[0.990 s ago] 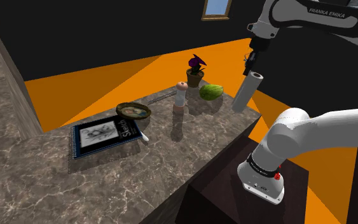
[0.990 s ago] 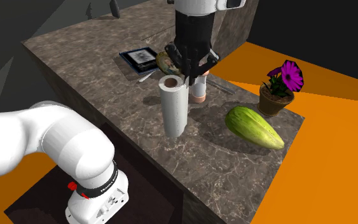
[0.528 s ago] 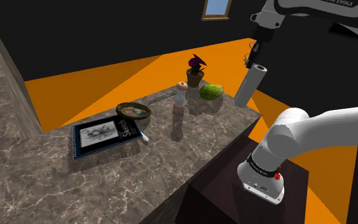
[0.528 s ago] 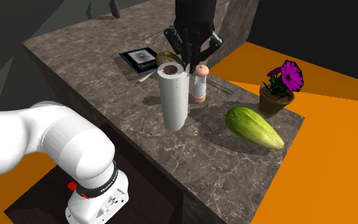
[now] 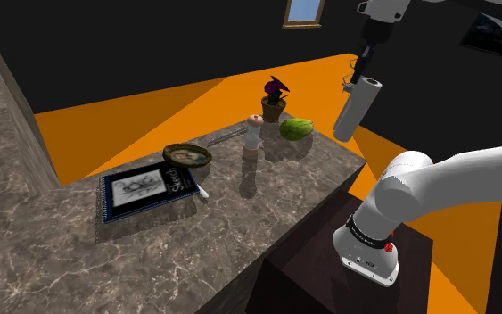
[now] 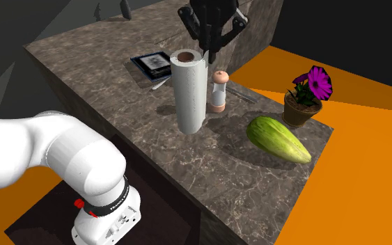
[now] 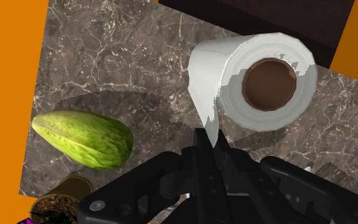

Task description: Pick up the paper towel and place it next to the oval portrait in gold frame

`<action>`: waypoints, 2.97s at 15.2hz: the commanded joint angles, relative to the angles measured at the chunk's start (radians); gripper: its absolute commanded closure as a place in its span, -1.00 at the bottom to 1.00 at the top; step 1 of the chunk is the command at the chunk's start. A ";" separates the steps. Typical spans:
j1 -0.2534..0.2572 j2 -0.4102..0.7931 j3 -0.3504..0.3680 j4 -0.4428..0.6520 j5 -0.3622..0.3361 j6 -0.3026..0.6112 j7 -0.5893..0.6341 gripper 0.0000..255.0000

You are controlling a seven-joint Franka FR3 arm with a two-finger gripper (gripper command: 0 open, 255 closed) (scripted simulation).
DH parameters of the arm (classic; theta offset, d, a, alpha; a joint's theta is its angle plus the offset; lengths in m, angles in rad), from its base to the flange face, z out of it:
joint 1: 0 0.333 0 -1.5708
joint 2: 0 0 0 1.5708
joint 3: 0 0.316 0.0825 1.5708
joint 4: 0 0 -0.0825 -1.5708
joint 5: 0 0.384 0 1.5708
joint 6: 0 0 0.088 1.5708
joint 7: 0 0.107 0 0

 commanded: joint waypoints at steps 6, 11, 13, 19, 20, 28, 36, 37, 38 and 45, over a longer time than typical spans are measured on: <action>0.009 0.043 0.009 0.124 0.013 -0.081 -0.007 1.00; 0.036 0.102 0.073 0.152 0.069 -0.062 0.076 1.00; 0.049 0.133 0.103 0.166 0.094 -0.048 0.116 1.00; 0.089 0.248 0.187 0.235 0.159 -0.010 0.231 1.00; 0.096 0.270 0.200 0.251 0.169 -0.004 0.249 1.00; 0.147 0.471 0.296 0.423 0.222 0.024 0.389 1.00; 0.199 0.725 0.375 0.697 0.235 0.006 0.521 1.00; 0.207 0.762 0.383 0.742 0.234 -0.001 0.537 1.00; 0.215 0.800 0.392 0.789 0.232 -0.010 0.553 1.00; 0.220 0.784 0.395 0.684 0.232 0.080 0.560 1.00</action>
